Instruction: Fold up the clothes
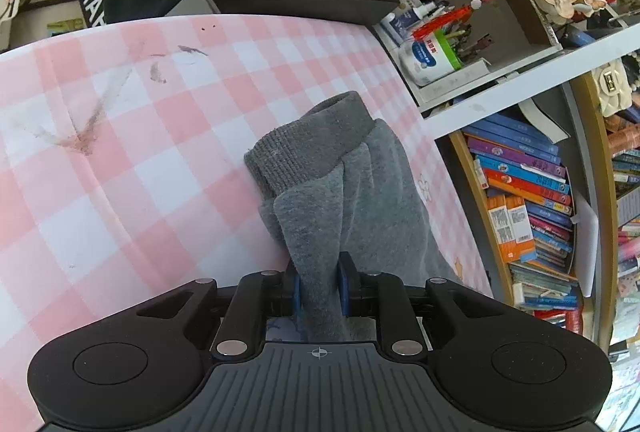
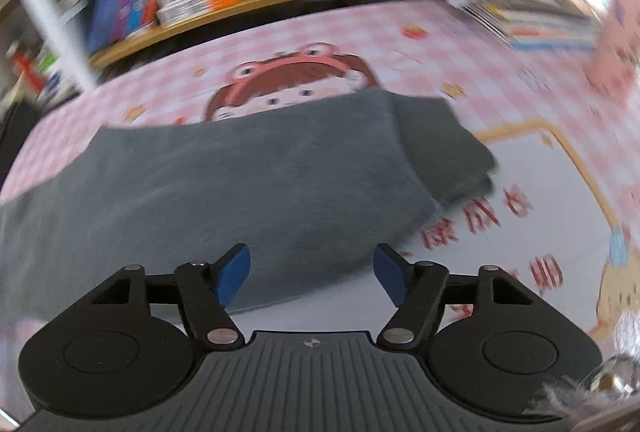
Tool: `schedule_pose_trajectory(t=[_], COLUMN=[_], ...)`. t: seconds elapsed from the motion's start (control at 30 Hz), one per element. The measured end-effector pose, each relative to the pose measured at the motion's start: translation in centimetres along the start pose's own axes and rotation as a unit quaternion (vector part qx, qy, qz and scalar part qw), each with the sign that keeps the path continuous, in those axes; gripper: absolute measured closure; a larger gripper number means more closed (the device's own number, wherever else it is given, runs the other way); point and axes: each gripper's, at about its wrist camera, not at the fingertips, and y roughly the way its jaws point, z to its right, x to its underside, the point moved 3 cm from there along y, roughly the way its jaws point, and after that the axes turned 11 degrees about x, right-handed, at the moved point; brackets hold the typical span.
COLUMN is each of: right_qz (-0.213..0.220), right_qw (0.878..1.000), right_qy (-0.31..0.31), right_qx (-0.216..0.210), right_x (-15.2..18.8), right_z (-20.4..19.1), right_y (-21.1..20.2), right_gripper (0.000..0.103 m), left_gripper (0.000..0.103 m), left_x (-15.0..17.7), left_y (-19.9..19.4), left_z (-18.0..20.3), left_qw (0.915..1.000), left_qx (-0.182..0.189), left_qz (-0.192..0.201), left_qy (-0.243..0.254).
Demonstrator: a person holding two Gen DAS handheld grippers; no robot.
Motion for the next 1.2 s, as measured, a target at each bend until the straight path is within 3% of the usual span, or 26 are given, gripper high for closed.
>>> schedule_pose_trajectory(t=[0.13, 0.33, 0.6, 0.73, 0.93, 1.03, 1.2], right_qz=[0.014, 0.05, 0.098, 0.114, 0.158, 0.141, 0.123], right_qw=[0.995, 0.971, 0.937, 0.928, 0.882, 0.875, 0.882], right_qy=[-0.093, -0.223, -0.315, -0.334, -0.43, -0.452, -0.445], right_qx=[-0.025, -0.075, -0.112, -0.118, -0.112, -0.099, -0.096], right_x=[-0.1, -0.6, -1.4, -1.0, 2.2, 3.2, 3.1], right_z=[-3.6, -10.7, -19.8, -23.0, -25.9, -26.3, -26.0], right_y=[0.1, 0.6, 0.8, 0.5, -0.1, 0.7, 1.5], right_gripper=[0.028, 0.026, 0.025, 0.025, 0.025, 0.026, 0.026], left_gripper=[0.084, 0.084, 0.083, 0.079, 0.078, 0.078, 0.078], left_x=[0.0, -0.1, -0.3, -0.3, -0.6, -0.7, -0.9], left_y=[0.0, 0.0, 0.1, 0.1, 0.1, 0.2, 0.4], left_z=[0.0, -0.2, -0.1, 0.1, -0.2, -0.3, -0.2], left_qw=[1.0, 1.0, 1.0, 0.9999, 0.9999, 0.9999, 0.9999], left_qx=[0.003, 0.006, 0.006, 0.008, 0.013, 0.012, 0.007], left_qz=[0.001, 0.0, -0.005, -0.008, -0.01, -0.005, 0.008], left_qy=[-0.003, -0.007, -0.003, 0.008, 0.001, -0.007, -0.013])
